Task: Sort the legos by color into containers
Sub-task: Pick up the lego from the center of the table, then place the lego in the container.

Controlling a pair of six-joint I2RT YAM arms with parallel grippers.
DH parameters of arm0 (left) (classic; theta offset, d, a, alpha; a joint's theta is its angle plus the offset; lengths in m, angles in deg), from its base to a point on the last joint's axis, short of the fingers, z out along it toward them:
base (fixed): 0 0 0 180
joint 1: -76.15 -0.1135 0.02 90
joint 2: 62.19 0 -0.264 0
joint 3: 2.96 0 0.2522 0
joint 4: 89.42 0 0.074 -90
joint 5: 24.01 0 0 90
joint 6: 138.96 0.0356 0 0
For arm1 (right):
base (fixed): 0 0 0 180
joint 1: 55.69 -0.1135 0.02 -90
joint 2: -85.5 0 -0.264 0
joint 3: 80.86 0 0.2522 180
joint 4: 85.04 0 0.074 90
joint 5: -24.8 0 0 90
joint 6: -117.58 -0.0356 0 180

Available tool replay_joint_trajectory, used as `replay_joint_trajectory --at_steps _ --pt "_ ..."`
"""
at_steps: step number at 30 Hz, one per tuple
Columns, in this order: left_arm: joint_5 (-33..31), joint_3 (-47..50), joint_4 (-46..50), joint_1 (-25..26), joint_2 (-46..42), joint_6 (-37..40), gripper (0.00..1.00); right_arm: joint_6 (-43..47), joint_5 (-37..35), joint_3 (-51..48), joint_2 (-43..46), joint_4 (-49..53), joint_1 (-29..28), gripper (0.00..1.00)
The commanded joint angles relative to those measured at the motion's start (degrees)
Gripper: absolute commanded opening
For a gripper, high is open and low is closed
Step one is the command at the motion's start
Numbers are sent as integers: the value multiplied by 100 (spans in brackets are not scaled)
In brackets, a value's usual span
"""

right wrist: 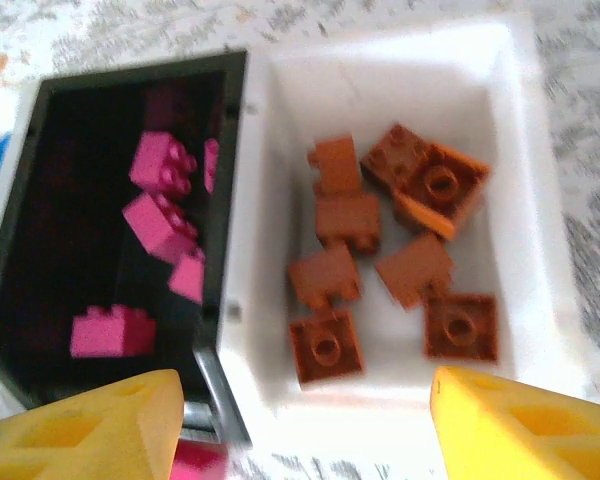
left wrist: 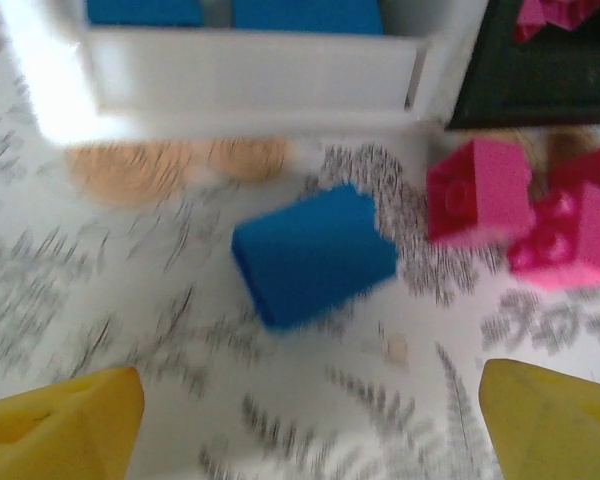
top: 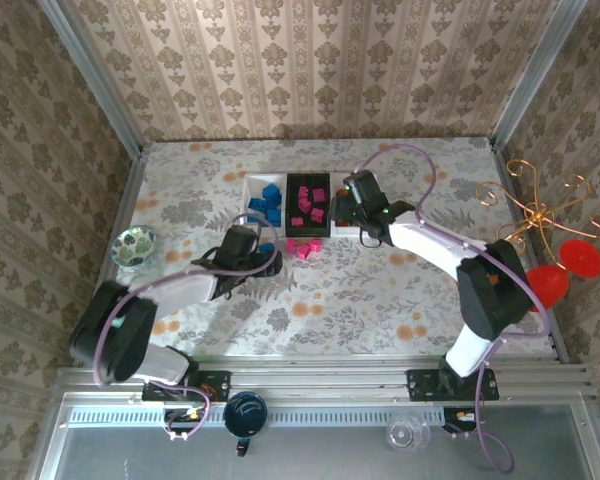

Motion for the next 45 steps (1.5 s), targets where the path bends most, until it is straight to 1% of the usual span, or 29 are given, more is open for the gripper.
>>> replay_joint_trajectory --at_steps 1,4,8,10,12,15,18,20,23,25,27,28,31,34,36,37,40,42,44,45 --pt "-302 -394 -668 9 615 254 88 -206 109 -390 537 -163 -25 68" --pt "-262 -554 -881 -43 1031 256 87 -250 146 -566 739 -177 -53 68" --pt "-323 -682 -943 -89 1421 238 80 -270 145 -751 996 -187 -112 68" --pt "-314 -627 -989 -106 1447 221 74 -268 124 -811 1111 -162 -152 68" --pt "-291 -513 -1005 -91 1340 198 67 -270 90 -890 1224 -174 -187 69" --pt "-271 -186 -992 -22 952 142 56 -324 69 -988 1360 -177 -198 69" --pt "-189 201 -878 80 441 35 44 -390 47 -1110 1430 -193 -205 69" --pt "-146 439 -680 183 -2 -72 39 -451 54 -1243 1486 -249 -214 69" --pt "-253 619 -247 335 -894 -158 39 -513 56 -1414 1521 -283 -229 69" --pt "-331 451 136 338 -1452 -109 40 -550 64 -1507 1522 -307 -240 69" --pt "-415 69 473 264 -1669 67 42 -583 56 -1593 1519 -327 -266 69" --pt "-411 -168 575 183 -1633 135 42 -602 69 -1628 1516 -343 -282 69" --pt "-185 -786 473 -218 -1128 200 43 -645 48 -1693 1515 -334 -335 69" --pt "24 -1466 230 -546 -243 267 44 -680 20 -1738 1515 -278 -414 69" --pt "19 -1942 177 -643 381 327 44 -691 -12 -1772 1522 -236 -480 69" --pt "67 -2179 165 -833 703 338 44 -713 -14 -1796 1511 -222 -517 69" --pt "161 -2778 184 -1005 1469 346 45 -791 53 -1903 1516 -268 -671 69" --pt "180 -3121 281 -1087 1850 365 49 -868 70 -1970 1516 -343 -831 69" --pt "277 -3385 372 -1187 2122 329 59 -963 80 -2035 1522 -481 -1004 69" --pt "321 -3456 402 -1217 2173 289 66 -1023 96 -2059 1515 -541 -1070 69"
